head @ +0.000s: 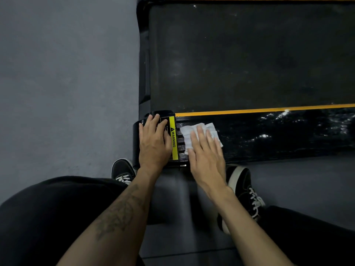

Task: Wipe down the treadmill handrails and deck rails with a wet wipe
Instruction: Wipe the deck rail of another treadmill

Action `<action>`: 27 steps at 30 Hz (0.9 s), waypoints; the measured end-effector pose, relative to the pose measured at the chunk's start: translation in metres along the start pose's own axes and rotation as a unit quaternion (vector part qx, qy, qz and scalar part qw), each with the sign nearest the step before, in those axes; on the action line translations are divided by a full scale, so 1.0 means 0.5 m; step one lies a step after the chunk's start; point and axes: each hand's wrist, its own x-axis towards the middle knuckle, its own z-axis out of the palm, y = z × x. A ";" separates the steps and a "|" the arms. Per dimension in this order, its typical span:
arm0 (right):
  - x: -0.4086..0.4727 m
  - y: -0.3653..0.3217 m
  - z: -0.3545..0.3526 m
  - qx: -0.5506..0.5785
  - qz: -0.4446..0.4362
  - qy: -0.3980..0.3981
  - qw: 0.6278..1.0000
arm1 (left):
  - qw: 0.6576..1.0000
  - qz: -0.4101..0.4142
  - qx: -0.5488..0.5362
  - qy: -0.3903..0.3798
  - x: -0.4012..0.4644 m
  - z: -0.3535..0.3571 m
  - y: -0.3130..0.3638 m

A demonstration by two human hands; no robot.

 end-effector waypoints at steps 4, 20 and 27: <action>-0.005 -0.081 0.017 -0.007 0.015 0.029 0.999 | 1.000 -0.003 -0.004 0.001 -0.001 0.002 0.000; -0.024 -0.019 0.018 0.012 -0.079 0.012 0.997 | 1.000 0.003 0.010 -0.003 0.000 -0.002 0.005; -0.041 -0.070 0.025 0.036 0.041 0.059 0.997 | 1.000 0.013 0.026 -0.007 0.001 -0.003 0.003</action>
